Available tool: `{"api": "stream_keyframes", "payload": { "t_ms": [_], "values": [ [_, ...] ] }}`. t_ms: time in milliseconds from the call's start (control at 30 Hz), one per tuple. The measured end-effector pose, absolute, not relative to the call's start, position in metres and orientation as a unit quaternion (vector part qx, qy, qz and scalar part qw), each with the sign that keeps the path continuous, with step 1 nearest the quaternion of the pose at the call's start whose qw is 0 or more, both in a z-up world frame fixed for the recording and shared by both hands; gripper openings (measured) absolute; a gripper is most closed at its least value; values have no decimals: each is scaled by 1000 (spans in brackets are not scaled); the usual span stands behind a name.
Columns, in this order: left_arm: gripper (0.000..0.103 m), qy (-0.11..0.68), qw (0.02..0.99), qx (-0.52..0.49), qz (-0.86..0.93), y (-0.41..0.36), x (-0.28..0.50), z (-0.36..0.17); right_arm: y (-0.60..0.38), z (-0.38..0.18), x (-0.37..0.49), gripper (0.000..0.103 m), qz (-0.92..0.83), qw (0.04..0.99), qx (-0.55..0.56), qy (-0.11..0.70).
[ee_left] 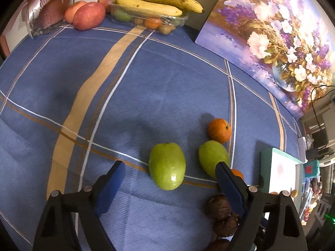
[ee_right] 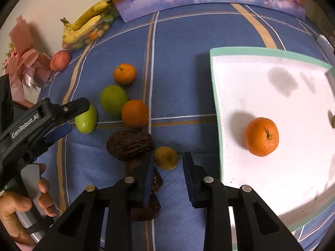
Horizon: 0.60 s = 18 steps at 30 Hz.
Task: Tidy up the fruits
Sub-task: 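Grasp a green fruit with the left tool while the right tool grasps another tan fruit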
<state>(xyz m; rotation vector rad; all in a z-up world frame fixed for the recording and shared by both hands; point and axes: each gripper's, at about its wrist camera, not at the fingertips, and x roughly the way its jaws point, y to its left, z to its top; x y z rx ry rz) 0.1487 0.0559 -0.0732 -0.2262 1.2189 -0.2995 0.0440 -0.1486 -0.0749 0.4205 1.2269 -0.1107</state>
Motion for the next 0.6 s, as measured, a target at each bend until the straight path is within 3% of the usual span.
{"api": "stream_keyframes", "payload": {
  "t_ms": [133, 233, 400, 500, 567, 600],
  "values": [
    [89, 570, 804, -106, -132, 58, 151, -75, -147, -79, 43, 29, -45, 796, 193, 572],
    [78, 575, 801, -100, -132, 55, 154, -79, -146, -84, 44, 29, -44, 794, 192, 575],
    [76, 579, 800, -92, -127, 51, 156, -83, -148, -85, 45, 26, -32, 796, 197, 571],
    [66, 580, 801, -88, -124, 49, 158, -85, -147, -85, 50, 26, -28, 798, 190, 572],
    [65, 580, 800, -89, -123, 49, 158, -85, -147, -85, 52, 26, -26, 799, 191, 570],
    [59, 580, 800, -90, -124, 49, 158, -85, -148, -83, 53, 26, -26, 799, 193, 569]
  ]
}}
